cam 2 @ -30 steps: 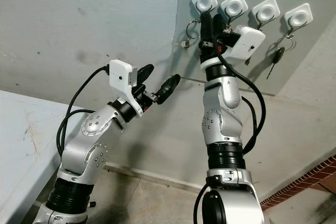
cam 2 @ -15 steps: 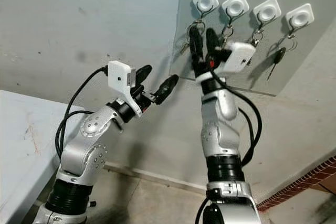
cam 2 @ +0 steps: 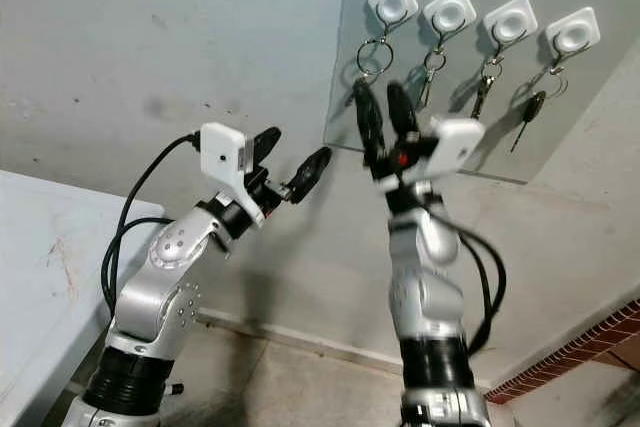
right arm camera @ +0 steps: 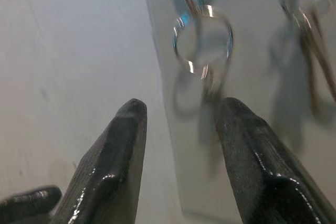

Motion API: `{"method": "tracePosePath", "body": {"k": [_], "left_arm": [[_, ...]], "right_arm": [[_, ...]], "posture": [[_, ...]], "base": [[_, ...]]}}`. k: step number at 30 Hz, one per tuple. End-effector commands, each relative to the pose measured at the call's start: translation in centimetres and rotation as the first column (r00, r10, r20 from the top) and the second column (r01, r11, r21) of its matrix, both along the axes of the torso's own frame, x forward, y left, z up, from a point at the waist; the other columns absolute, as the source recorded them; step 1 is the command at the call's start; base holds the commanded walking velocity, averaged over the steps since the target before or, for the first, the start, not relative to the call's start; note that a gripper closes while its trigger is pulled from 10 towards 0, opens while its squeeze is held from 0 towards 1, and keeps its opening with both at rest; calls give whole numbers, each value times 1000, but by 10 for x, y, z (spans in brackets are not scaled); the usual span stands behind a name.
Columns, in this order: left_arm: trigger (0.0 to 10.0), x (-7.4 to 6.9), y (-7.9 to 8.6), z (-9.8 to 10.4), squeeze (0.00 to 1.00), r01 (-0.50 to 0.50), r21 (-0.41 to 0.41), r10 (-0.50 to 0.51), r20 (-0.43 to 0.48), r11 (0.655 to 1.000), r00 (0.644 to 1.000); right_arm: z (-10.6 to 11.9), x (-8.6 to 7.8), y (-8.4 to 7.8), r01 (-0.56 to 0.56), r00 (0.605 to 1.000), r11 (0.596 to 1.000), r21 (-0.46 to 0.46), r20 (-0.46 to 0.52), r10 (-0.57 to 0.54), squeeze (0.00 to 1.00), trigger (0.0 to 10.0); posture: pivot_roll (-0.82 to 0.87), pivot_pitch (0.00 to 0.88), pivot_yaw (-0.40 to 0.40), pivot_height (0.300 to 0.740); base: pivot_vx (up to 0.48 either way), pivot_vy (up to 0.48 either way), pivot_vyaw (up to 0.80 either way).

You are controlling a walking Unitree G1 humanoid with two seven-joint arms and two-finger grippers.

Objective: Hang keys on a hook

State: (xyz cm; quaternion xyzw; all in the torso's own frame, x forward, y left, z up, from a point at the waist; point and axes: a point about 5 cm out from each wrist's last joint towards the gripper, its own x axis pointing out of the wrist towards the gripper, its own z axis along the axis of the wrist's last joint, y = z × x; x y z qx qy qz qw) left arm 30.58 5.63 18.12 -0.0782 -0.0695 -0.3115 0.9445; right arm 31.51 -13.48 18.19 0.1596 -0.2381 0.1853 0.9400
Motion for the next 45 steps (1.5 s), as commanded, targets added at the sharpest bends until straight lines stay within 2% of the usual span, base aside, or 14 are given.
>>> {"method": "tracePosePath", "body": {"k": [1,12,13,15,19,21,23,28,29,30,36,40,41,45], "left_arm": [[10000,0,-1,-5,0,-3,18,3,-3,1000,1000],[10000,5,28,-67,0,-163,70,172,-161,984,972],[10000,7,37,-79,0,-248,109,264,-168,963,950],[10000,8,43,-91,0,-288,170,316,-173,943,933],[10000,5,49,-109,0,-283,213,325,-195,935,925],[10000,-3,59,-144,0,-268,310,359,-289,912,888],[10000,-5,60,-148,0,-263,325,361,-295,909,885],[10000,-28,67,-190,0,-191,386,363,-442,903,820],[10000,-37,65,-200,0,-139,404,336,-469,904,817],[10000,-41,67,-206,0,-147,415,363,-507,898,782],[10000,-52,66,-219,0,-109,421,358,-576,901,735],[10000,-61,69,-228,0,-101,445,388,-622,890,680],[10000,-61,69,-228,0,-101,445,388,-622,890,680],[10000,-71,75,-237,0,-86,482,421,-647,872,636]], "right_arm": [[6,-3,0,-8,999,1000,-21,31,9,0,10000],[-52,-24,-12,35,988,997,-66,-150,-45,0,10000],[-65,-27,-14,47,979,996,-71,-196,-60,0,10000],[-76,-29,-15,52,969,996,-78,-235,-69,0,10000],[-94,-32,-17,54,953,993,-103,-292,-82,0,10000],[-121,-36,-21,70,915,989,-128,-388,-115,0,10000],[-124,-36,-22,72,909,989,-128,-400,-118,0,10000],[-165,-47,-26,50,820,977,-209,-550,-160,0,10000],[-179,-53,-29,41,768,974,-223,-616,-173,0,10000],[-187,-57,-30,34,744,965,-260,-639,-198,0,10000],[-212,-75,-32,-6,633,959,-285,-743,-217,0,10000],[-235,-95,-39,-36,489,934,-354,-822,-293,0,10000],[-235,-95,-39,-36,489,934,-354,-822,-293,0,10000],[-248,-112,-41,-52,396,926,-375,-859,-326,0,10000]], "posture": [[-21,20,-35,740],[-36,2,-26,740],[-38,0,-24,740],[-41,0,-21,740],[-39,0,-19,740],[-36,0,-12,740],[-36,0,-12,740],[-39,0,-4,740],[-38,0,-1,740],[-43,0,2,740],[-54,0,9,740],[-82,0,27,740],[-82,0,27,740],[-112,0,54,740]], "base": [[0,0,0],[0,0,0],[0,0,0],[0,0,0],[0,0,0],[0,0,0],[0,0,0],[0,0,0],[0,0,0],[0,0,0],[0,0,0],[0,0,0],[0,0,0],[0,0,0]]}}
